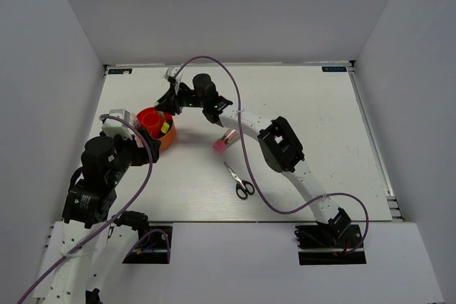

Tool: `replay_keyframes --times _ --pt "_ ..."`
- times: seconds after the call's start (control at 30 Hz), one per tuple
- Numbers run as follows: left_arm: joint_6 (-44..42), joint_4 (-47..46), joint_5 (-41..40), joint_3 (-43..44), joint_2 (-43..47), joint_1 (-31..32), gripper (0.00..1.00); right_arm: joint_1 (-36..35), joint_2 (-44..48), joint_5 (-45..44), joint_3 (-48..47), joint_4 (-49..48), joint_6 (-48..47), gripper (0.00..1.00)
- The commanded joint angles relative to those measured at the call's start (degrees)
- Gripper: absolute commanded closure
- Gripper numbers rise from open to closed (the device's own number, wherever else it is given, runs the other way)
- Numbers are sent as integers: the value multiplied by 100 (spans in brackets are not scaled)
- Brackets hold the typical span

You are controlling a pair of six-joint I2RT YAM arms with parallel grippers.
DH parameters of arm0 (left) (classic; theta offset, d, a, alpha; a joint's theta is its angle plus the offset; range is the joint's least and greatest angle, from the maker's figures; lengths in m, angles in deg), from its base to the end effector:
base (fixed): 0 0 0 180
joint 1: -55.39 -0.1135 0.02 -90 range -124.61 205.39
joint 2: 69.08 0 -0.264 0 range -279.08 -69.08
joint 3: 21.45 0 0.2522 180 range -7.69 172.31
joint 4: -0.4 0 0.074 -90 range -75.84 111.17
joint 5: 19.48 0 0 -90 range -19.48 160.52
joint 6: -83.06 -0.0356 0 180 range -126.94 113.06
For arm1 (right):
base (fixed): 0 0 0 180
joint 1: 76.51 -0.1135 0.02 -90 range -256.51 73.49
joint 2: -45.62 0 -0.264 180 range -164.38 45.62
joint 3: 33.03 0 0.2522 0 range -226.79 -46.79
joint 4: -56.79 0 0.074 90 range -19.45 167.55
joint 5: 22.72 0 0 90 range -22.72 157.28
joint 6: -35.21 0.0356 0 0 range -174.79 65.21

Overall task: Sort the stationery into containers
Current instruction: Place the stationery in the storage box.

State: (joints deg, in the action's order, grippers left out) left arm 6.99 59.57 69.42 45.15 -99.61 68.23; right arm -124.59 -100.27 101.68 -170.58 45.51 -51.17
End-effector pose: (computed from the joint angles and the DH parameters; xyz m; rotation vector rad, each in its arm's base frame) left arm 0.0950 -0.0209 0.3531 -0.0315 1.9847 -0.2850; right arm 0.3801 0.4535 0.2303 -1.0659 1.2579 1.1562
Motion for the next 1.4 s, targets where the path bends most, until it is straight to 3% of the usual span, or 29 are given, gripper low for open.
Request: replay_keyframes --times 0.0,0.03,0.23,0.4,0.5,0.67,0.8,1.0,1.13,1.17,1.23,1.3,1.37 --pt "-57 -58 -48 -37 11 17 13 17 -19 41 65 -230 -89 81" --pt "-49 -58 -57 -19 3 17 13 26 -10 33 56 -221 -107 73" --pt "-49 -41 -39 7 -50 17 13 61 7 15 65 -186 -177 60" --pt "-40 -15 -65 16 -59 17 13 53 25 -11 135 -168 -195 39" --pt "-40 -14 -65 33 -85 8 13 61 60 15 171 -177 -212 33" --pt "-31 30 -48 112 -121 17 13 105 349 -116 276 -247 -230 33" --pt "39 38 49 200 -191 8 16 210 815 -433 522 -238 -273 45" --pt "188 144 627 376 -436 8 36 482 1896 -881 1435 234 -318 67" --pt "390 205 1190 446 -691 25 62 571 2450 -1162 1446 1726 -695 85" --pt "408 266 1383 464 -753 8 73 562 2590 -1241 1097 2992 -852 95" --pt "504 284 1648 482 -946 -1 82 624 2679 -1417 936 3696 -1029 100" --pt "619 302 1806 455 -1052 8 85 668 3047 -1435 1084 4611 -1274 100" --pt "698 285 1991 394 -1175 -1 69 755 3554 -1567 1505 5095 -1293 100"
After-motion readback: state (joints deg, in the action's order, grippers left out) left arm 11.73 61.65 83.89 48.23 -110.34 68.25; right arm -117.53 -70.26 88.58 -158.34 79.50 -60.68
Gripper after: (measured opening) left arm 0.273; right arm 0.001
